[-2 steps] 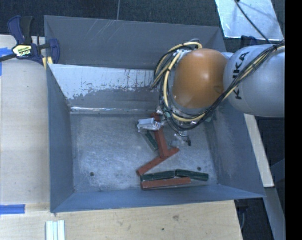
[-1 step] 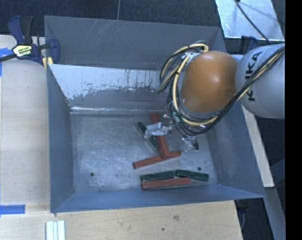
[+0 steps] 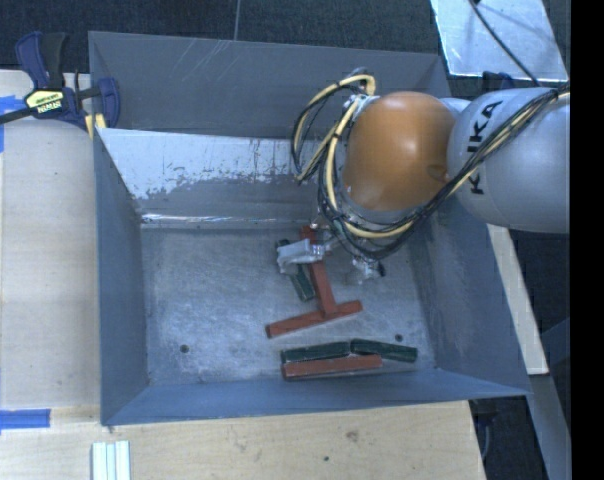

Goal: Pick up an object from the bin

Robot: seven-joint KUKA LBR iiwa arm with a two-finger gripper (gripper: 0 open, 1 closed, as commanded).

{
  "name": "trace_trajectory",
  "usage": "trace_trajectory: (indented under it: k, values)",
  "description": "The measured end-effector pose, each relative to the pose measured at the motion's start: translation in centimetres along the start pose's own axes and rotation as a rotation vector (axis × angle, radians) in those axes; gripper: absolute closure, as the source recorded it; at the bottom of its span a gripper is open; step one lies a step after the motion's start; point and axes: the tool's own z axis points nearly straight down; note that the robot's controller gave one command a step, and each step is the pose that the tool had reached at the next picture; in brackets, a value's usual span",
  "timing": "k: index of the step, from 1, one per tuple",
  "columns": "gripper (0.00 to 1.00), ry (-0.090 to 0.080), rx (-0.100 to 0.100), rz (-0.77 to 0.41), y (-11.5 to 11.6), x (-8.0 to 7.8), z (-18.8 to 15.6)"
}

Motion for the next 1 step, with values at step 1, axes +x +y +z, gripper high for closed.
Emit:
trace_trajectory:
  k: [1]
  values:
    - [1.0, -0.005, 0.005, 0.002, -0.2, -0.25, -0.38]
